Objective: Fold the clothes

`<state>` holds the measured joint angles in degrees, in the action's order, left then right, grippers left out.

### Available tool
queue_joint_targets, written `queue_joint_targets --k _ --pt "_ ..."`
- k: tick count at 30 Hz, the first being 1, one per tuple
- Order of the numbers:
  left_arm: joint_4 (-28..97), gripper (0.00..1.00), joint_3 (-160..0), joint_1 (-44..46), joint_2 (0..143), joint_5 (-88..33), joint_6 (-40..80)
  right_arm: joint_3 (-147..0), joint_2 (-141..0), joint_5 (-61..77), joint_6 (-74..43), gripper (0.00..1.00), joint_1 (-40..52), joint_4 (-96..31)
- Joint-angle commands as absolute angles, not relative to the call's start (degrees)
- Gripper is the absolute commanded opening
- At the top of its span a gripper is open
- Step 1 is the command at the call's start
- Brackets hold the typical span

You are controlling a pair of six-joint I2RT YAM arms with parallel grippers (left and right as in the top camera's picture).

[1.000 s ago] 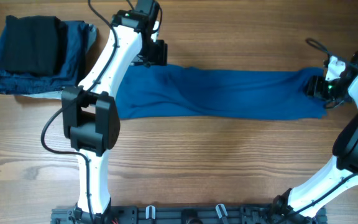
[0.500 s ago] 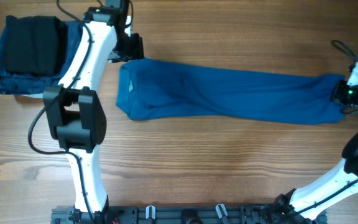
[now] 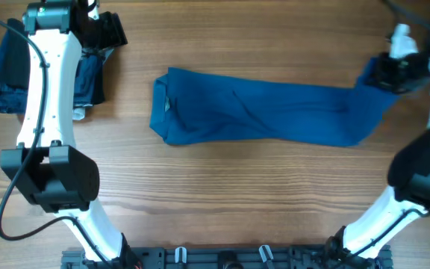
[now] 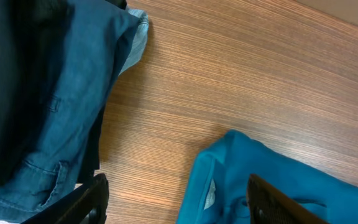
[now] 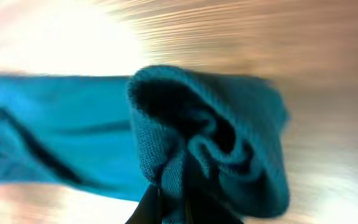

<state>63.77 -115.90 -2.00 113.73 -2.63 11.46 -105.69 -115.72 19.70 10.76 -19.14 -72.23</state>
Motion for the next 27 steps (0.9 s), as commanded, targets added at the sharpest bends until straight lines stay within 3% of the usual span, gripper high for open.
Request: queue_joint_targets --k 1,6,11,12,13,14,15,18,20,21,22,24,27 --pt "63.75 0.71 -116.31 -2.00 113.36 -1.83 12.34 -102.80 -115.94 20.86 5.54 0.04 -9.50 -69.34" --pt "64.53 0.71 -116.31 -2.00 113.36 -1.83 12.45 -92.03 -116.03 16.84 0.82 0.04 4.05 -58.26" --pt "64.75 0.71 -116.31 -2.02 113.36 -1.83 12.45 -81.56 -116.03 17.50 -4.71 0.04 7.33 -44.75" --pt "64.75 0.71 -116.31 -2.04 113.36 -1.83 12.45 -81.41 -116.03 18.13 -4.71 0.16 7.33 -44.10" --pt "64.75 0.72 -116.31 -2.04 113.36 -1.85 12.45 -81.52 -116.03 19.92 -4.32 0.47 7.33 -43.11" --pt "64.75 0.72 -116.31 -2.04 113.36 -1.85 12.47 -82.76 -116.01 24.10 -1.37 0.67 7.14 -43.20" --pt "64.75 0.72 -116.31 -2.04 113.36 -1.85 12.47 -84.66 -115.94 29.85 3.01 0.75 6.68 -44.34" --pt "65.12 0.73 -116.31 -2.04 113.36 -1.87 12.47 -95.09 -114.06 43.64 8.75 0.83 1.30 -54.24" --pt "65.23 0.74 -116.31 -2.04 113.38 -1.87 12.47 -95.96 -113.08 42.54 6.83 0.82 -1.63 -56.47" --pt "65.21 0.74 -116.31 -2.02 113.36 -1.93 12.49 -95.88 -113.03 40.49 5.80 0.76 -2.61 -58.50" --pt "65.19 0.74 -116.31 -2.02 113.38 -2.11 12.51 -94.63 -113.06 36.49 5.82 0.63 -2.70 -59.37" --pt "65.17 0.74 -116.31 -2.00 113.47 -2.09 12.51 -90.35 -113.25 34.09 5.72 0.25 -1.45 -55.99" --pt "65.21 0.74 -116.31 -2.00 113.47 -2.09 12.51 -82.63 -114.56 30.04 -1.41 0.22 1.91 -44.69"
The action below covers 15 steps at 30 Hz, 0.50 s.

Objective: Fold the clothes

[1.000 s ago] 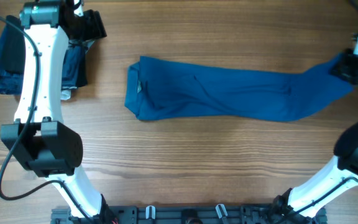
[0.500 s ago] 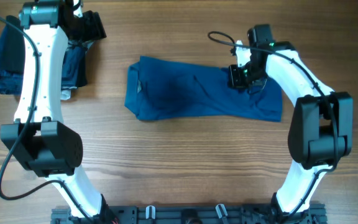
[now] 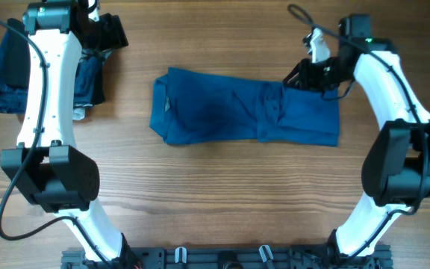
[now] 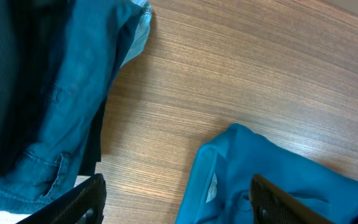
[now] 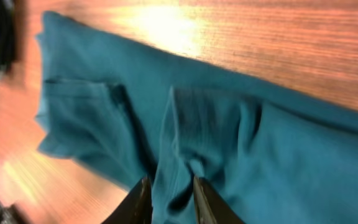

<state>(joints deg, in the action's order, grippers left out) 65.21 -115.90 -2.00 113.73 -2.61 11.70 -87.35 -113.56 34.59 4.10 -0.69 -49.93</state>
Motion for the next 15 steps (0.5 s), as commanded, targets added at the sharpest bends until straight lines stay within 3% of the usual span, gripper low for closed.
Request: queue_joint_targets --k 1,5,9,11,15 --pt "65.28 0.74 -116.31 -2.00 113.47 -2.09 12.51 -80.64 -114.89 27.59 -3.33 0.21 2.90 -41.47" --pt "65.39 0.75 -116.31 -2.00 113.47 -2.09 12.51 -74.50 -115.31 26.61 -4.67 0.24 8.71 -25.87" --pt "65.41 0.75 -116.27 -2.00 113.47 -2.09 12.49 -76.01 -115.18 34.06 -4.58 0.60 10.22 -14.81" --pt "65.43 0.75 -116.27 -2.00 113.47 -2.09 12.49 -79.53 -113.97 36.32 -6.11 0.67 7.40 -15.42" --pt "65.49 0.77 -116.25 -2.00 113.47 -4.95 12.51 -81.60 -107.57 34.65 -5.98 0.71 -2.13 -27.44"
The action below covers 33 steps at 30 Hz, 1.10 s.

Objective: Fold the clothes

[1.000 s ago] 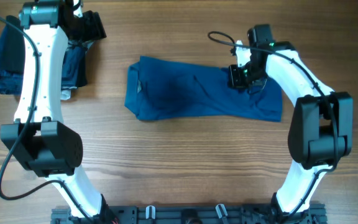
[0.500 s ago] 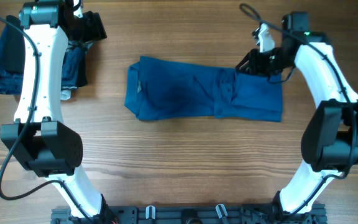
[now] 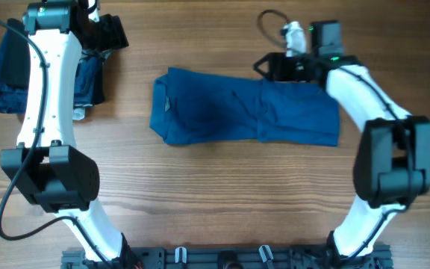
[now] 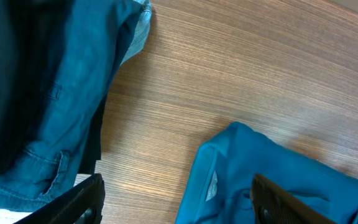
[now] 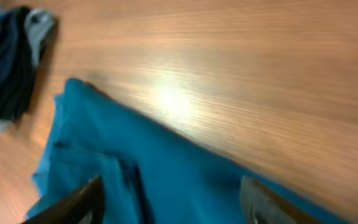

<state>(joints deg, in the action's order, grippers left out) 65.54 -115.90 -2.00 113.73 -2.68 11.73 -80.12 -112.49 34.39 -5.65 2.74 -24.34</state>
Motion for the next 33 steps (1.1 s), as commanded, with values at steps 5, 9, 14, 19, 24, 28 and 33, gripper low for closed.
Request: queue_joint_targets --k 5,9,14,19,24,28,33 --pt "66.59 0.86 -116.25 -1.98 116.14 -9.89 12.49 -81.52 -103.63 20.12 1.58 0.76 -12.64 -47.94" --pt "67.83 0.86 -116.25 -1.98 121.34 -12.64 12.47 -77.73 -103.72 11.88 3.53 0.89 -16.23 -50.68" --pt "68.36 0.87 -116.25 -2.00 124.20 -12.62 12.45 -69.82 -104.29 15.20 6.24 0.84 -16.95 -41.63" --pt "68.18 0.87 -116.25 -2.00 124.20 -12.62 12.45 -62.83 -106.96 23.46 9.02 0.71 -16.91 -29.91" --pt "68.16 0.87 -116.25 -2.00 124.20 -12.62 12.45 -60.62 -110.76 23.92 8.91 0.23 -16.88 -24.12" --pt "67.99 0.87 -116.25 -2.15 124.20 -12.56 12.43 -63.66 -110.67 27.09 8.25 0.04 -18.96 -23.66" --pt "67.55 0.87 -116.27 -2.15 124.20 -12.58 12.43 -73.01 -110.67 26.39 6.02 0.04 -28.42 -31.20"
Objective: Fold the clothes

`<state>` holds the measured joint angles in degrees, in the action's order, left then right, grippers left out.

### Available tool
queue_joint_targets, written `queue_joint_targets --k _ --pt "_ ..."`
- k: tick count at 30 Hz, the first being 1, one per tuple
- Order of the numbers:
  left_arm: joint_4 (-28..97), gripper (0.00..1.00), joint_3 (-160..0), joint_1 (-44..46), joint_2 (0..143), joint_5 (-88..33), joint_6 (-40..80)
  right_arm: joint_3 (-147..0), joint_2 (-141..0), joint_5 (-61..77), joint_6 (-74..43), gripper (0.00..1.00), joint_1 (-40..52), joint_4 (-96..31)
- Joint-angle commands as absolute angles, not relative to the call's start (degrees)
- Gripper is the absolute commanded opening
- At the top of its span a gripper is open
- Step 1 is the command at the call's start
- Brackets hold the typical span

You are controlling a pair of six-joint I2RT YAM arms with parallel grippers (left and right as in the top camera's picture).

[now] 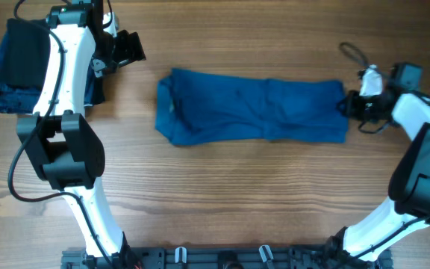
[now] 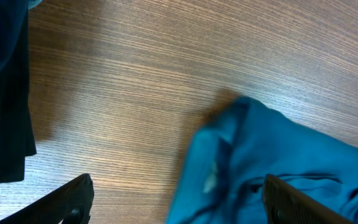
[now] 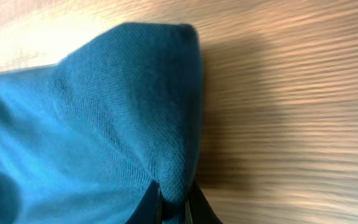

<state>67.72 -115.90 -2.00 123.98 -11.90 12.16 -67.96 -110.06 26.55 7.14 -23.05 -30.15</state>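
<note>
A blue garment (image 1: 252,110) lies folded into a long strip across the middle of the wooden table. My right gripper (image 1: 347,106) is at the strip's right end, shut on the blue cloth (image 3: 135,118), which bunches between its fingers (image 3: 156,205). My left gripper (image 1: 136,48) hovers open above the table, up and left of the garment's left end (image 2: 253,162); nothing is between its wide-apart fingers (image 2: 61,199).
A pile of dark blue and black clothes (image 1: 13,63) sits at the far left of the table, under my left arm; its dark edge (image 2: 2,112) shows in the left wrist view. A black rail (image 1: 222,258) runs along the front edge.
My right gripper was open over the garment's top edge near the middle; now it is at the strip's right end, shut on the cloth. My left gripper has shifted right, towards the garment's left end.
My right gripper first held the garment's right end stretched out at the far right. Then it held that end laid back over the middle, making a shorter strip. It then stood open above the strip. Now it grips the new right end, and my left has moved closer.
</note>
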Motion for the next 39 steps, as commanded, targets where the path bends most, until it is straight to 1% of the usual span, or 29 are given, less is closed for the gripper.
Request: queue_joint_targets --k 1,3,5,7,10,13,14,17,19,21,23,25,28,30,31,32,33,34,35,36,37,38,39 --pt "67.53 0.87 -116.27 -2.15 124.20 -12.58 12.43 -74.35 -110.67 26.41 6.07 0.04 -30.11 -32.05" --pt "67.66 0.87 -116.27 -2.15 124.20 -12.58 12.45 -78.56 -110.67 26.44 6.37 0.04 -33.47 -35.14" --pt "67.83 0.87 -116.27 -2.15 124.20 -12.58 12.45 -83.07 -110.67 26.41 7.75 0.04 -34.39 -39.62" --pt "67.70 0.87 -116.27 -2.15 124.20 -12.58 12.45 -88.23 -110.67 26.50 8.91 0.04 -33.56 -45.65" --pt "67.77 0.87 -116.27 -2.15 124.20 -12.58 12.45 -98.10 -110.48 30.22 8.56 0.04 -30.26 -55.33" --pt "67.70 0.88 -116.27 -2.15 124.20 -12.56 12.43 -104.64 -109.91 33.06 3.90 0.04 -23.92 -60.95" --pt "67.70 0.88 -116.27 -2.15 124.20 -12.56 12.43 -105.14 -109.71 33.39 2.72 0.04 -19.86 -61.34" --pt "67.20 0.88 -116.27 -2.15 124.20 -12.56 12.43 -105.14 -109.71 33.30 1.17 0.04 -10.55 -61.04" --pt "66.52 0.89 -116.27 -2.15 124.20 -12.56 12.40 -105.14 -109.71 33.06 -3.29 0.04 -2.59 -58.67" --pt "66.48 0.90 -116.27 -2.15 124.20 -12.56 12.40 -105.01 -109.71 29.32 -3.64 0.04 2.66 -58.85" --pt "66.48 0.91 -116.27 -2.15 124.20 -12.34 12.40 -102.91 -109.73 20.91 -3.22 0.04 8.36 -59.79" --pt "66.46 0.91 -116.27 -2.15 124.20 -12.14 12.40 -100.03 -110.32 18.63 -2.96 0.04 12.21 -58.43" --pt "66.15 0.91 -116.27 -2.15 124.20 -12.14 12.40 -94.74 -113.01 18.70 -3.22 0.04 18.63 -50.76" --pt "66.26 0.91 -116.27 -2.15 124.20 -12.14 12.40 -94.35 -115.57 18.85 -3.25 0.05 21.82 -48.42" --pt "66.24 0.91 -116.27 -2.15 124.20 -12.14 12.40 -94.35 -117.08 18.85 -3.42 0.09 23.33 -47.16" --pt "66.24 0.91 -116.27 -2.15 124.20 -12.14 12.43 -94.35 -118.48 18.83 -4.84 0.19 24.62 -45.89" --pt "66.26 0.91 -116.27 -2.15 124.20 -12.14 12.40 -94.35 -119.63 18.85 -6.72 0.61 25.56 -44.36" --pt "66.24 0.91 -116.27 -2.15 124.20 -12.16 12.40 -94.39 -119.70 18.94 -6.15 0.77 25.89 -43.07" --pt "66.24 0.91 -116.27 -2.15 124.20 -12.16 12.38 -94.91 -119.22 19.46 -4.38 0.85 25.91 -42.87" --pt "66.19 0.91 -116.27 -2.15 124.20 -12.19 12.21 -96.16 -118.13 20.71 -2.44 0.90 25.41 -43.57" --pt "66.02 0.91 -116.27 -2.15 124.20 -12.25 12.23 -97.62 -115.77 21.67 -0.25 0.93 24.12 -44.99" --pt "65.80 0.89 -116.27 -2.07 124.20 -13.23 12.21 -98.39 -113.54 20.84 -0.05 0.95 22.74 -46.22" --pt "65.60 0.78 -116.27 -1.76 124.20 -16.25 12.19 -98.67 -109.73 18.55 -0.23 0.95 19.57 -48.27"
